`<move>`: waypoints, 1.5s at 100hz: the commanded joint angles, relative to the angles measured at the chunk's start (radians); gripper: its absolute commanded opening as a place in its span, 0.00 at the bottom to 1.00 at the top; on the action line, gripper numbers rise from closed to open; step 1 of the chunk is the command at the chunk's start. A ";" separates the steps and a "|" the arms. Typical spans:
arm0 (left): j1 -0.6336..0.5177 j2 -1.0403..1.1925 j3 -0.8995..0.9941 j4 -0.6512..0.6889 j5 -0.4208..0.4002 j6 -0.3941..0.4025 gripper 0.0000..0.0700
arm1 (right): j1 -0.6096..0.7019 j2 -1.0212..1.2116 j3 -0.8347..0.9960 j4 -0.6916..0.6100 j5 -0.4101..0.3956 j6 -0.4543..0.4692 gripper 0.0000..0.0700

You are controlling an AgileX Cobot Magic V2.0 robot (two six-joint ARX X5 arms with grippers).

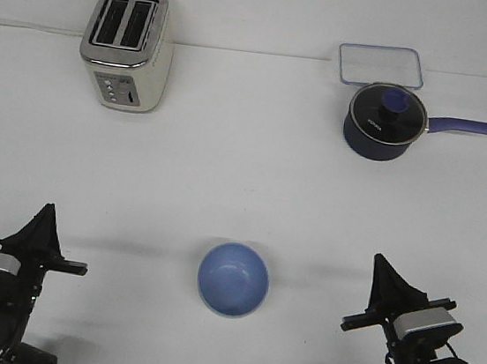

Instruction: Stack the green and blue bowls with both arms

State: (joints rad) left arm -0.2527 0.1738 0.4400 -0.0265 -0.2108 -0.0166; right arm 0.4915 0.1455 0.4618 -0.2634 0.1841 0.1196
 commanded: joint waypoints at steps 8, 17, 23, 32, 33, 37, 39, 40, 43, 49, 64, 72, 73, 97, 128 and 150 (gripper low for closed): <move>0.000 0.000 0.013 0.011 -0.003 -0.003 0.02 | 0.006 -0.001 0.003 0.010 0.000 -0.008 0.00; 0.000 0.000 0.013 0.010 -0.003 -0.003 0.02 | 0.006 -0.001 0.003 0.010 0.000 -0.008 0.00; 0.000 0.000 0.013 0.007 -0.003 -0.003 0.02 | 0.006 -0.001 0.003 0.010 0.000 -0.008 0.00; 0.000 0.000 0.013 0.000 -0.003 0.012 0.02 | 0.006 -0.001 0.003 0.010 0.000 -0.008 0.00; 0.000 0.000 0.013 -0.001 -0.003 0.021 0.02 | 0.006 -0.001 0.003 0.010 0.000 -0.008 0.00; 0.001 0.000 0.011 -0.001 -0.003 0.053 0.02 | 0.006 -0.001 0.003 0.009 0.000 -0.008 0.00; 0.003 0.000 0.009 -0.002 -0.003 0.054 0.02 | 0.006 -0.001 0.003 0.010 0.000 -0.008 0.00; 0.006 0.000 0.008 -0.002 -0.003 0.054 0.02 | 0.006 -0.001 0.003 0.010 0.000 -0.008 0.00; 0.017 0.000 0.000 -0.001 0.002 0.054 0.02 | 0.006 -0.001 0.003 0.010 0.000 -0.008 0.00; 0.055 -0.001 -0.027 0.000 0.035 0.054 0.02 | 0.006 -0.001 0.003 0.010 0.000 -0.008 0.00; 0.186 -0.041 -0.155 0.046 0.213 0.053 0.02 | 0.006 -0.001 0.003 0.010 0.000 -0.008 0.00; 0.237 -0.082 -0.232 0.080 0.248 0.044 0.02 | 0.006 -0.001 0.003 0.010 0.000 -0.008 0.00; 0.241 -0.087 -0.240 0.083 0.249 0.042 0.02 | 0.006 -0.001 0.003 0.010 0.000 -0.008 0.00; 0.277 -0.171 -0.383 0.113 0.248 0.027 0.02 | 0.006 -0.001 0.003 0.010 0.000 -0.008 0.00; 0.278 -0.171 -0.426 0.195 0.244 0.027 0.02 | 0.006 -0.001 0.003 0.010 0.000 -0.008 0.00; 0.278 -0.169 -0.426 0.185 0.245 0.027 0.02 | 0.006 -0.001 0.003 0.010 0.000 -0.008 0.00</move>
State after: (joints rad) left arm 0.0238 0.0051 0.0330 0.1486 0.0326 0.0116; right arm 0.4915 0.1455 0.4618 -0.2634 0.1841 0.1192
